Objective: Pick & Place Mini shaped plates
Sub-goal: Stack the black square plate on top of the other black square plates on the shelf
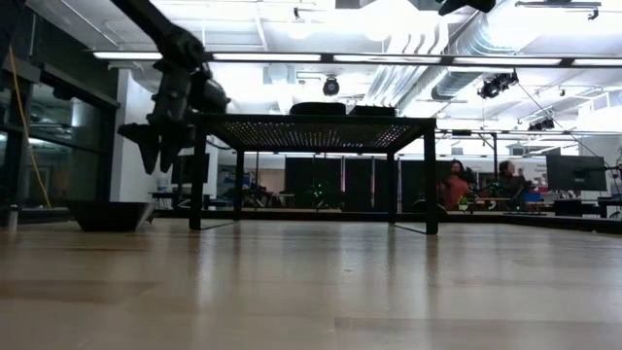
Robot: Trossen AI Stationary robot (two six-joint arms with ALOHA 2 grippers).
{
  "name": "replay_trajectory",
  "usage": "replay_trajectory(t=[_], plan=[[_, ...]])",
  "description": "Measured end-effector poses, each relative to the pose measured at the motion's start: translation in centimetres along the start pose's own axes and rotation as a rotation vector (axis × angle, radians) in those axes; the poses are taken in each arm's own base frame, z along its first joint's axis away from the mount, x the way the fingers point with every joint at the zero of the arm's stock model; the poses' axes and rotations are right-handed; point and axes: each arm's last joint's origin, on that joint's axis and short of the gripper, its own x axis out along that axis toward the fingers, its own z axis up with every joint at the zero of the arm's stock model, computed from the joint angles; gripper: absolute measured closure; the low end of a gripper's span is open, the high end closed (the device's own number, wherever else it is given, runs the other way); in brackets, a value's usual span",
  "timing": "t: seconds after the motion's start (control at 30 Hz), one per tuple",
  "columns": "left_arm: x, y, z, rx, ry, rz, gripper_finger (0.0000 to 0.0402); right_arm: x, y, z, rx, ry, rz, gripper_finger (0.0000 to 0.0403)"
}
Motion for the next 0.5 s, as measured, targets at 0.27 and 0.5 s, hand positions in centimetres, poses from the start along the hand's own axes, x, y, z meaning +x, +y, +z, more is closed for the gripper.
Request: replay_trajectory(t=[0.27, 0.5], plan=[[1.4, -4.4, -1.0, 0.032, -0.127, 0.111, 0.0255, 0.0, 0.0, -0.3, -0.016, 0.027, 0.002, 0.0261], [3.8, -4.1, -2.6, -0.008, -0.127, 0.228, 0.0255, 0.0, 0.1, -0.6, -0.03, 0.066, 0.037, 0.0261]])
